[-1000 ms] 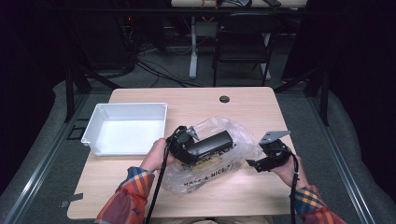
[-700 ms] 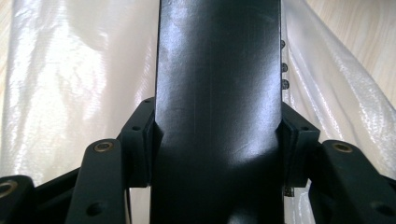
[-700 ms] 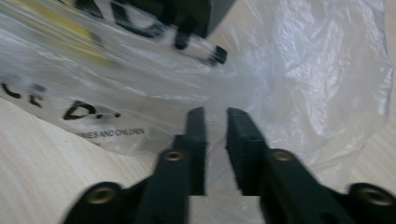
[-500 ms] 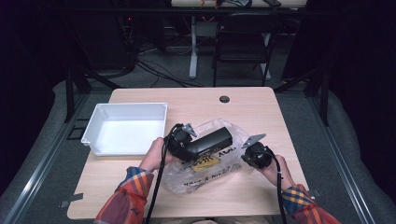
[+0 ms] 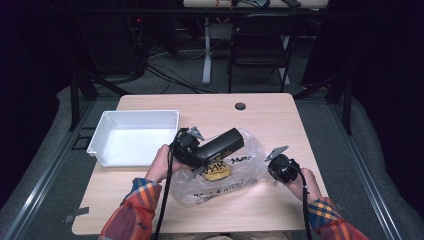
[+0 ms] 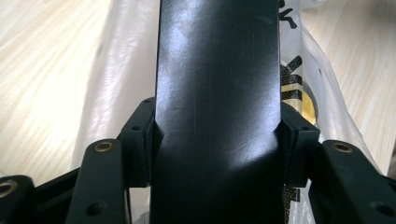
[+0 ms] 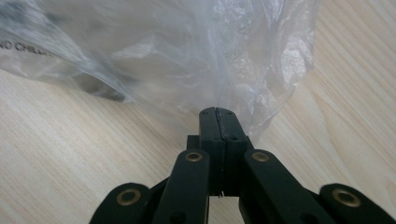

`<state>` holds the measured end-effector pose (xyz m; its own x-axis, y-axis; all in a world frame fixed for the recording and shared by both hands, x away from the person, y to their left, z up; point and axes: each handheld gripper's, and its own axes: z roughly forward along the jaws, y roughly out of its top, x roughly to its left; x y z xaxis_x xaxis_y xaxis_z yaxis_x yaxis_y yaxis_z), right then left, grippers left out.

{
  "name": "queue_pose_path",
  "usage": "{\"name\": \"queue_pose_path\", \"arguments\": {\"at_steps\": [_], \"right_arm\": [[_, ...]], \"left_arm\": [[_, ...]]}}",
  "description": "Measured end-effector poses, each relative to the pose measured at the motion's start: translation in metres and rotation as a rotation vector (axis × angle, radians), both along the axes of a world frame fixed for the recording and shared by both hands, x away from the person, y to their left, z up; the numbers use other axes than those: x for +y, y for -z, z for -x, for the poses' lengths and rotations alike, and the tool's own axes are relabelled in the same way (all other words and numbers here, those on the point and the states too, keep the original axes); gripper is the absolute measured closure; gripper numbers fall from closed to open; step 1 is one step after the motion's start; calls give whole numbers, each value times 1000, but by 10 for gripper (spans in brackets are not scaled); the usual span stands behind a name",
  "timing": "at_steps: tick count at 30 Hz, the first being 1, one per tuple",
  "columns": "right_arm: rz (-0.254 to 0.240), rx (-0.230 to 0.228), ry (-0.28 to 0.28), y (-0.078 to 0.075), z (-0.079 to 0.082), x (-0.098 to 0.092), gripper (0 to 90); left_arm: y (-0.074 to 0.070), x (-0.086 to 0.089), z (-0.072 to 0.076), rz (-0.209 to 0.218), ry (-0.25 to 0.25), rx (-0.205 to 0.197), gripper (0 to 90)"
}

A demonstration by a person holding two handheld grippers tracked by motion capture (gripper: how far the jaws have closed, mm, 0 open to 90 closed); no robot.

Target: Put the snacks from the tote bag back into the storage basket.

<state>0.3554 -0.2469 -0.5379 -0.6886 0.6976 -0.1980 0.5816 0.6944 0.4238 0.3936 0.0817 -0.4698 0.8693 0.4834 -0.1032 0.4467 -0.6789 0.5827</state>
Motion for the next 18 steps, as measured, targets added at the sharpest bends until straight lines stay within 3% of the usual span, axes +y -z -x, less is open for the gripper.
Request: {"name": "queue_pose_path", "arguments": {"at_steps": [3, 4, 6, 8, 10, 12, 15, 17, 18], "right_arm": [[-19, 5, -5, -3, 0, -4, 900], [-54, -3, -22, -6, 1, -5, 849], [-123, -13, -49, -14, 2, -3, 617], [-187, -39, -87, -23, 5, 3, 497], [-210, -71, -123, -32, 8, 13, 381], [-244, -89, -167, -38, 10, 24, 320], [-224, -113, -210, -38, 10, 42, 310], [-202, -110, -229, -34, 8, 53, 380], [-182, -114, -227, -31, 7, 58, 472]], "left_arm": [[0, 0, 0, -9, 15, 3, 430], [0, -1, 0, -7, 14, 3, 430], [1, -4, 1, -10, 23, 5, 430], [2, -7, 1, -19, 29, 9, 429], [2, -9, 2, -21, 32, 8, 429], [2, -10, 2, -24, 40, 8, 429], [3, -14, 3, -26, 49, 19, 429], [3, -15, 3, -34, 55, 18, 429], [3, -16, 3, -36, 56, 20, 429]]}}
